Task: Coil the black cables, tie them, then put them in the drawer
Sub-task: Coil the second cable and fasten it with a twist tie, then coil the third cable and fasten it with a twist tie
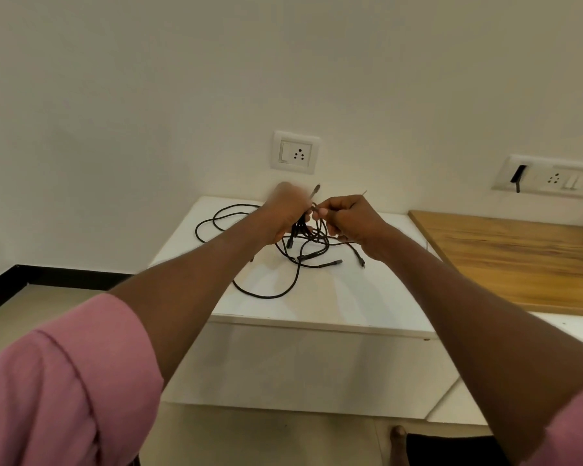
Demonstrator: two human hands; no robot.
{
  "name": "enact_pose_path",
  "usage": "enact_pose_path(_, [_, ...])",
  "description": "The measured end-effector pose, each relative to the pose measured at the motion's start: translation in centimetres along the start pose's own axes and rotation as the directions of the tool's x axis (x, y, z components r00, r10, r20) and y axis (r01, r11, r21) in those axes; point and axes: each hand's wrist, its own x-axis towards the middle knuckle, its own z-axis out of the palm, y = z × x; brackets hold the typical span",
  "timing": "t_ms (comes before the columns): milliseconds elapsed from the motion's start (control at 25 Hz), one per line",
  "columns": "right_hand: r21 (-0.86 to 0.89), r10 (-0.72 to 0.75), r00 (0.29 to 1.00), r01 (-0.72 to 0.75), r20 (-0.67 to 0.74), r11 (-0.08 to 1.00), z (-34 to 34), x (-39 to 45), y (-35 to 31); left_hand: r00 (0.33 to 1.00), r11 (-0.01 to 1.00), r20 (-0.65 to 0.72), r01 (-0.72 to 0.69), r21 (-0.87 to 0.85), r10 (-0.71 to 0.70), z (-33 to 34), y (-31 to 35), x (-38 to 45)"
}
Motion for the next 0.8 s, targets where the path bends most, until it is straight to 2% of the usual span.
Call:
enact_pose_path(160, [0.083, -0.148, 0.989, 0.150, -0.030, 0.985, 0.3, 0.8, 0.3, 1.000, 0.998, 0.020, -0.022, 0.050, 0.021, -0.4, 0.7, 0.1])
enact_pose_path(320, [0.090, -0.175, 0.984, 0.172, 0.022, 0.981, 1.1, 0.8, 0.3, 0.998, 0.985, 0.041, -0.051, 0.163, 0.045, -1.8, 0.8, 0.0])
enact_pose_path(480, [0.094, -0.119, 0.980, 0.105, 0.161, 0.990, 1.5, 0.1, -0.7, 0.990, 0.998, 0.142, -0.006, 0.058, -0.002, -5.7, 1.8, -0.8])
enact_pose_path(640, [0.138, 0.006, 0.984, -0.031, 0.178, 0.990, 2.5, 0.3, -1.3, 0.963, 0.990, 0.250, 0.122, -0.066, -0.102, -10.3, 1.9, -2.2])
enact_pose_path(720, [0.152, 0.023, 0.954, -0.071, 0.299, 0.986, 4.0, 0.3, -1.7, 0.947, 0.984, 0.290, 0.164, -0.073, -0.136, -12.1, 1.5, -3.0])
enact_pose_path(800, [0.176, 0.012, 0.913, -0.091, 0.407, 0.980, 5.9, 0.1, -2.4, 0.944, 0.983, 0.279, 0.184, 0.003, -0.177, -13.6, 0.8, -3.4])
